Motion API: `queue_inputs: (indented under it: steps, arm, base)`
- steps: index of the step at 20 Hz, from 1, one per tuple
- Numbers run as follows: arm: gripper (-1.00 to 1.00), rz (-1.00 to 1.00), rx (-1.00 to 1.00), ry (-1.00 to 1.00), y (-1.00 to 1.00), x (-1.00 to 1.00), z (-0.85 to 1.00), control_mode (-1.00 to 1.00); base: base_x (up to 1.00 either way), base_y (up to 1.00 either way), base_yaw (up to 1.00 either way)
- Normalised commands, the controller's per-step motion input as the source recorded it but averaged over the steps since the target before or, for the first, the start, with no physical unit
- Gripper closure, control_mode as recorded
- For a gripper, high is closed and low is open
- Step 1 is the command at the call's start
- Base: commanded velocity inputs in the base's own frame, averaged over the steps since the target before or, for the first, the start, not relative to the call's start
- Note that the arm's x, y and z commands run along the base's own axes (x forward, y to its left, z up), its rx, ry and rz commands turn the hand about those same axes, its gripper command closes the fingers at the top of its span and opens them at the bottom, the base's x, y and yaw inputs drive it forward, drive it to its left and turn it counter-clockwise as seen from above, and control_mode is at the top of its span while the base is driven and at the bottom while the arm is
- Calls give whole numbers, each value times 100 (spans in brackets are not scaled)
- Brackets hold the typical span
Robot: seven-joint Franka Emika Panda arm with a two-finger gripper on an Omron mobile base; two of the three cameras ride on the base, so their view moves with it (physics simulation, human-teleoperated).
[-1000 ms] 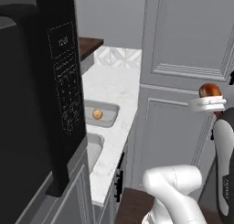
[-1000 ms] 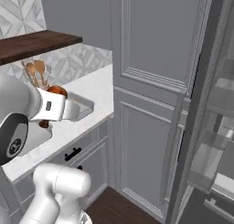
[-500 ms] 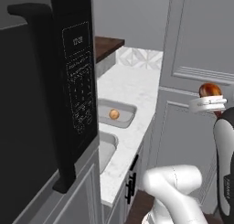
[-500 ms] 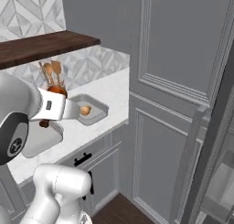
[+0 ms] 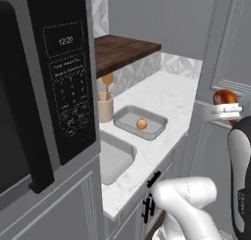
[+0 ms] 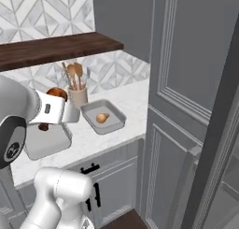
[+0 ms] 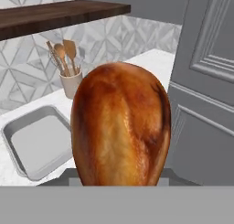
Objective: Place one squash and one chicken drumstick in each tupperware on the nearby counter, to pack two identical lunches.
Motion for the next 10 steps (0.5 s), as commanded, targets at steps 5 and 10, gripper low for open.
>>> queue_inputs:
  steps: [5,10]
  arm:
    - [100,14,-4,19,20,58,-1,-100]
    - [100,3,-18,24,74,100,-51,-100]
  base:
    - [19,0,22]
    - [0,0,0]
